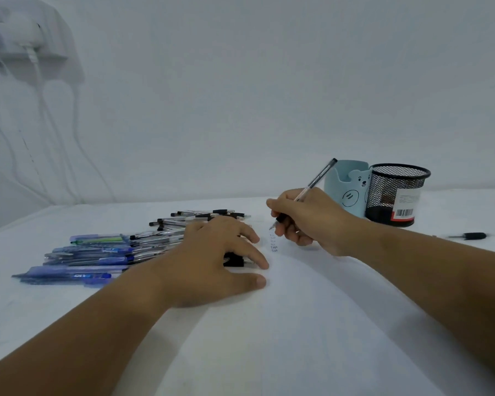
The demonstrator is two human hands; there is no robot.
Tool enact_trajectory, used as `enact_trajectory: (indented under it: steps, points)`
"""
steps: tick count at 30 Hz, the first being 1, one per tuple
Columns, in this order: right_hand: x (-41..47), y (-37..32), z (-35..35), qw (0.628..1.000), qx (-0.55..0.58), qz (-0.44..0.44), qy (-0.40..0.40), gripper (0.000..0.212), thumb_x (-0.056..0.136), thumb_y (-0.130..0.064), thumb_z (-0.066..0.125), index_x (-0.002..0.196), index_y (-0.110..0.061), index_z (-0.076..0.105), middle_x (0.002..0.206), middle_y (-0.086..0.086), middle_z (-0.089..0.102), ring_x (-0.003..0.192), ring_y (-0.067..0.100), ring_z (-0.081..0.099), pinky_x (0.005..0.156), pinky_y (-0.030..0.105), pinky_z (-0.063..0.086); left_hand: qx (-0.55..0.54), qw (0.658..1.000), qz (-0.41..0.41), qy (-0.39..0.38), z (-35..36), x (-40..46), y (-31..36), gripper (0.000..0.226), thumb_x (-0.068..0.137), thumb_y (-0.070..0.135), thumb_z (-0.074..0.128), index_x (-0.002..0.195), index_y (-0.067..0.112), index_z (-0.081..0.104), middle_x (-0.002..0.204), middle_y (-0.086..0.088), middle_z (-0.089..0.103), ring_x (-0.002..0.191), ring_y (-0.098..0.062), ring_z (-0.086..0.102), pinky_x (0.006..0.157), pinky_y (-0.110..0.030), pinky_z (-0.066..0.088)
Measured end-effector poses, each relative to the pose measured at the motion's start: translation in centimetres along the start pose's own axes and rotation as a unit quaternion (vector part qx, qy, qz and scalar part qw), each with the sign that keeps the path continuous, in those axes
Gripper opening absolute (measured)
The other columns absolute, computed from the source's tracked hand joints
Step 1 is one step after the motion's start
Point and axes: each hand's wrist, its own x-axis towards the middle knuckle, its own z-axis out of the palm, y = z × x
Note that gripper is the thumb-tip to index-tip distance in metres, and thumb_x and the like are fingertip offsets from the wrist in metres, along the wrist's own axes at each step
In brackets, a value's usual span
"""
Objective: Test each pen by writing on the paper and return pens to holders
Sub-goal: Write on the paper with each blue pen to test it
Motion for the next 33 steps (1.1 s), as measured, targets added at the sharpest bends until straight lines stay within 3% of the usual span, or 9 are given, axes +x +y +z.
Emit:
enact_trajectory:
  steps: [6, 9, 12, 16, 21, 25, 28, 33]
  points:
    - [-0.3, 1.8, 0.5, 0.996, -0.064, -0.066, 0.002, 0.039, 0.084, -0.019, 0.079, 0.060, -0.012, 0.049, 0.055, 0.012, 0.063, 0.043, 0.017, 0.044, 0.043, 0.022, 0.033, 0.003, 1.000, -0.003, -0.015, 0.3, 0.0, 0.0, 0.051, 0.066, 0.082, 0.050, 0.108, 0.056, 0.062, 0.131, 0.045, 0.046, 0.139, 0.022, 0.016, 0.121, -0.038, -0.004]
    - [-0.3, 2.0, 0.5, 0.987, -0.126, -0.098, 0.036, 0.038, 0.080, -0.014, 0.075, 0.056, -0.015, 0.046, 0.049, 0.006, 0.059, 0.046, 0.016, 0.047, 0.054, 0.027, 0.040, 0.001, 1.000, 0.001, -0.022, 0.4, 0.3, 0.1, 0.043, 0.062, 0.082, 0.049, 0.097, 0.060, 0.061, 0.125, 0.048, 0.051, 0.136, 0.024, 0.022, 0.120, -0.036, -0.005]
    - [-0.2, 2.3, 0.4, 0.983, -0.154, -0.099, 0.027, 0.034, 0.077, -0.012, 0.068, 0.052, -0.017, 0.046, 0.049, 0.005, 0.058, 0.051, 0.019, 0.043, 0.057, 0.033, 0.037, -0.003, 1.000, 0.002, -0.009, 0.4, 0.6, 0.3, 0.044, 0.058, 0.083, 0.051, 0.095, 0.061, 0.062, 0.120, 0.047, 0.055, 0.131, 0.025, 0.028, 0.118, -0.031, -0.005]
    - [0.0, 2.4, 0.4, 0.982, -0.164, -0.094, 0.009, 0.030, 0.079, -0.011, 0.068, 0.056, -0.014, 0.050, 0.052, 0.006, 0.060, 0.052, 0.016, 0.044, 0.059, 0.030, 0.038, -0.007, 1.000, -0.003, -0.003, 0.3, 0.6, 0.4, 0.048, 0.053, 0.084, 0.052, 0.093, 0.060, 0.066, 0.114, 0.047, 0.058, 0.129, 0.026, 0.032, 0.117, -0.028, -0.005]
    - [0.1, 2.5, 0.6, 0.982, -0.164, -0.098, 0.009, 0.033, 0.081, -0.010, 0.068, 0.056, -0.015, 0.048, 0.053, 0.004, 0.061, 0.050, 0.011, 0.048, 0.058, 0.026, 0.040, -0.001, 1.000, -0.004, -0.008, 0.2, 0.6, 0.7, 0.024, 0.060, 0.072, 0.065, 0.078, 0.056, 0.068, 0.109, 0.044, 0.062, 0.128, 0.024, 0.036, 0.118, -0.030, -0.004]
    - [0.2, 2.5, 0.7, 0.979, -0.171, -0.107, 0.008, 0.030, 0.082, -0.009, 0.068, 0.059, -0.013, 0.049, 0.053, 0.003, 0.061, 0.049, 0.008, 0.051, 0.058, 0.025, 0.043, -0.002, 1.000, 0.000, -0.001, 0.2, 0.6, 0.8, 0.027, 0.060, 0.070, 0.066, 0.080, 0.052, 0.071, 0.108, 0.039, 0.066, 0.124, 0.022, 0.040, 0.112, -0.021, -0.005]
    - [0.0, 2.4, 0.6, 0.979, -0.176, -0.103, -0.002, 0.028, 0.082, -0.009, 0.067, 0.060, -0.011, 0.049, 0.053, 0.004, 0.061, 0.048, 0.008, 0.049, 0.058, 0.026, 0.043, -0.001, 1.000, 0.014, 0.011, 0.2, 0.6, 0.7, 0.049, 0.055, 0.081, 0.056, 0.088, 0.050, 0.073, 0.110, 0.043, 0.061, 0.121, 0.023, 0.042, 0.105, -0.011, -0.007]
    - [0.1, 2.4, 0.7, 0.978, -0.180, -0.106, 0.005, 0.029, 0.083, -0.014, 0.068, 0.060, -0.012, 0.051, 0.053, 0.001, 0.061, 0.048, 0.009, 0.047, 0.055, 0.026, 0.040, -0.006, 1.000, 0.014, 0.012, 0.2, 0.6, 0.7, 0.054, 0.055, 0.082, 0.052, 0.099, 0.055, 0.069, 0.112, 0.049, 0.056, 0.118, 0.024, 0.043, 0.106, -0.014, -0.006]
